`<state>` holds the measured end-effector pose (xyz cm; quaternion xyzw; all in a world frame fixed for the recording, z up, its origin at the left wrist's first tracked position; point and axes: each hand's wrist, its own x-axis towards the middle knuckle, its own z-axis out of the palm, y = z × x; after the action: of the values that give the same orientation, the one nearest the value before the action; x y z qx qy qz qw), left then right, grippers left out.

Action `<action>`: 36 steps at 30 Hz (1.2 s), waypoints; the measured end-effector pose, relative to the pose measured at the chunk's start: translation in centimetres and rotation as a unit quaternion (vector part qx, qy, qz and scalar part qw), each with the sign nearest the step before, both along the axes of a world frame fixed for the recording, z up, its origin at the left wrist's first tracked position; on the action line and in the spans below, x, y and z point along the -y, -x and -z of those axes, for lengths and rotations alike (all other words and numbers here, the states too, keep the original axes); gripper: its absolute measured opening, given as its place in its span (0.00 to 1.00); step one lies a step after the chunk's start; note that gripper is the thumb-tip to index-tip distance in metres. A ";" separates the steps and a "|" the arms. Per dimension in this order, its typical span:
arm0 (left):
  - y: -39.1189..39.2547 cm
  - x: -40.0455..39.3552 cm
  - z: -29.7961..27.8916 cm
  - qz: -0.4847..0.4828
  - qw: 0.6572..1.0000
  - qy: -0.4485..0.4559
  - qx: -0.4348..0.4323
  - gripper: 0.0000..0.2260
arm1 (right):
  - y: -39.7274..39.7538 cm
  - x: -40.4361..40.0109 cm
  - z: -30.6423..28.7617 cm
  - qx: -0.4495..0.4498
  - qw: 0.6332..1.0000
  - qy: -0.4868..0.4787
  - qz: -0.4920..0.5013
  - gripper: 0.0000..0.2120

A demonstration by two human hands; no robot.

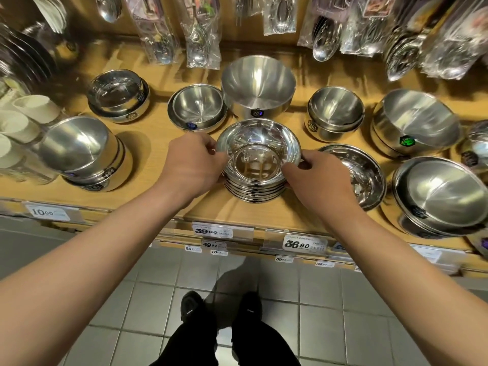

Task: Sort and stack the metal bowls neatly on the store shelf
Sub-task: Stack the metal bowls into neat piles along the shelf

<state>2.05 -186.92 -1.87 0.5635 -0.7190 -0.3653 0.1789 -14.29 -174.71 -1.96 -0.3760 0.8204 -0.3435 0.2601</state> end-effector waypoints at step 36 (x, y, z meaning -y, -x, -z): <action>0.1 -6.8 -6.2 0.231 0.954 -0.143 -0.127 0.10 | -2.0 -14.7 -4.9 0.151 0.935 0.061 0.315 0.10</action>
<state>1.97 -180.17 4.30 0.3505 -0.7411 -0.5643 0.0974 -12.31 -159.97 2.90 -0.0569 0.8252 -0.5099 0.2361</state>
